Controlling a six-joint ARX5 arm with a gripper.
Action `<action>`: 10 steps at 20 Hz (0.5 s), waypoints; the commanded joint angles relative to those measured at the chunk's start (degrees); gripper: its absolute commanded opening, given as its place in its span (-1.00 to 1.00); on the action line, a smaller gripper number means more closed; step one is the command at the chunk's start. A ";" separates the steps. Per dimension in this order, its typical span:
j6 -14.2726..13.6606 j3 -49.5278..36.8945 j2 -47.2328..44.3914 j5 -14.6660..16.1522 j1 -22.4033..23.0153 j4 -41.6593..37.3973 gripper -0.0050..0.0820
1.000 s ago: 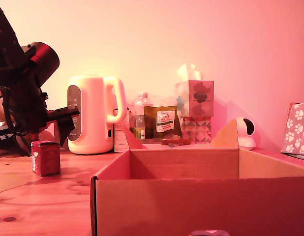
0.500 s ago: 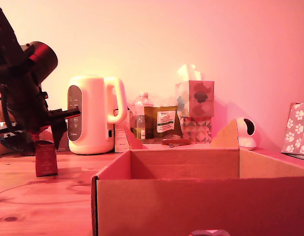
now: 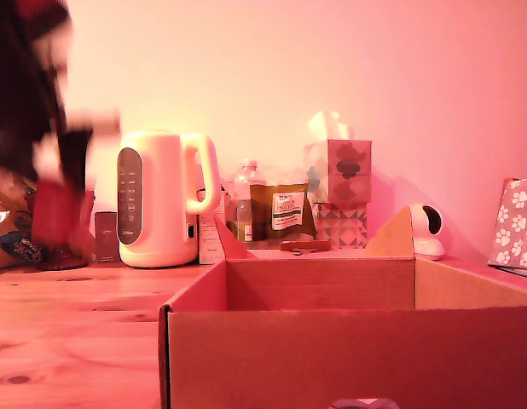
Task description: Pick the red carton of coffee filters and place it in the cardboard box
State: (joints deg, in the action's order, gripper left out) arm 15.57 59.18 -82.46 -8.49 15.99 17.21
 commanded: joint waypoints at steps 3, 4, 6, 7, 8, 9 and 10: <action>-7.65 -0.85 5.68 2.40 2.58 1.40 -0.38; -7.80 -0.85 7.08 2.97 3.19 1.70 -0.38; -11.37 -0.85 8.31 6.32 4.28 2.12 -0.38; -11.37 -0.87 8.33 8.98 4.85 2.16 -0.38; -12.63 -0.87 8.26 10.73 5.66 2.29 -0.38; -13.14 -0.87 8.02 14.03 6.69 2.14 -0.38; -13.62 -0.87 7.80 16.13 7.87 1.70 -0.38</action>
State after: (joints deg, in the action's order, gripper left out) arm 3.20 59.18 -74.46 6.04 22.76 19.68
